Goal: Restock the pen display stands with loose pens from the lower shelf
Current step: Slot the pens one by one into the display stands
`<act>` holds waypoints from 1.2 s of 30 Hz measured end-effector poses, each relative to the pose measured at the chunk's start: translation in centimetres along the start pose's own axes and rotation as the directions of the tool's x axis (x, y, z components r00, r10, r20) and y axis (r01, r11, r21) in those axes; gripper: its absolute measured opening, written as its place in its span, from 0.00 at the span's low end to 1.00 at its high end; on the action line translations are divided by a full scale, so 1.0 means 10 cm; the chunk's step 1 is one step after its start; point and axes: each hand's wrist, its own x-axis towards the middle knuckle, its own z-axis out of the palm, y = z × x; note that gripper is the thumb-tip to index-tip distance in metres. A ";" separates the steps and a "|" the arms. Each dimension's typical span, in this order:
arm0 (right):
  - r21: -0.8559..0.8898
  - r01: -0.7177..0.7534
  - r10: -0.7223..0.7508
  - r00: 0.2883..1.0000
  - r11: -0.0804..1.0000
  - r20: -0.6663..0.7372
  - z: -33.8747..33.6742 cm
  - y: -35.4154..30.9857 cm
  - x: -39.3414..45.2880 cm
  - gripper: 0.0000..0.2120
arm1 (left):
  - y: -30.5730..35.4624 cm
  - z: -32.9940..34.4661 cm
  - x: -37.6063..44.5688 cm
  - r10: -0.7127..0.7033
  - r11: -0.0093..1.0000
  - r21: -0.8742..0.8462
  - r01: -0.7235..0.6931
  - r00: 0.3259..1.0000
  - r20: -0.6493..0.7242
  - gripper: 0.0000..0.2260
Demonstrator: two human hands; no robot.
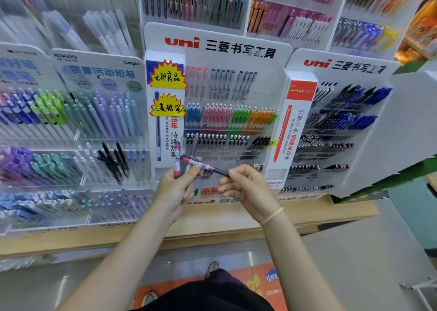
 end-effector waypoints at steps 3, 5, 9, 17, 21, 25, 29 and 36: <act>-0.014 -0.047 0.048 0.998 0.999 0.041 0.03 0.11 -0.04 0.04 | 0.05 0.08 0.02 -0.016 0.997 -0.075 0.018 1.000 0.026 0.13; -0.142 -0.062 0.070 0.996 0.988 0.051 0.01 0.15 -0.06 0.05 | 0.07 0.09 0.02 -0.021 0.998 -0.062 0.025 0.998 0.061 0.08; -0.336 0.059 -0.069 0.997 0.940 -0.018 -0.06 0.05 -0.04 0.04 | 0.05 0.13 0.00 -0.064 0.992 0.119 0.049 0.989 0.132 0.10; -0.264 0.111 -0.102 0.994 0.958 0.048 -0.13 -0.15 0.02 0.07 | -0.04 0.20 -0.06 -0.117 0.962 0.271 0.039 0.953 0.278 0.08; -0.193 0.079 -0.063 0.994 0.978 0.090 -0.16 -0.13 0.03 0.01 | -0.03 0.14 -0.03 -0.170 0.937 0.346 0.043 0.922 0.347 0.06; -0.174 0.053 -0.037 0.995 0.983 0.094 -0.19 -0.10 0.06 0.02 | -0.05 0.13 0.00 -0.208 0.929 0.361 0.079 0.919 0.334 0.07; -0.228 0.021 -0.015 1.000 0.973 0.025 -0.24 -0.04 0.10 0.03 | -0.12 0.15 0.04 -0.191 0.898 0.433 0.069 0.951 0.244 0.06; -0.359 0.169 -0.255 0.945 0.918 -0.206 -0.42 -0.12 0.18 0.04 | -0.28 0.06 0.14 -0.097 0.919 0.383 0.092 0.995 -0.006 0.10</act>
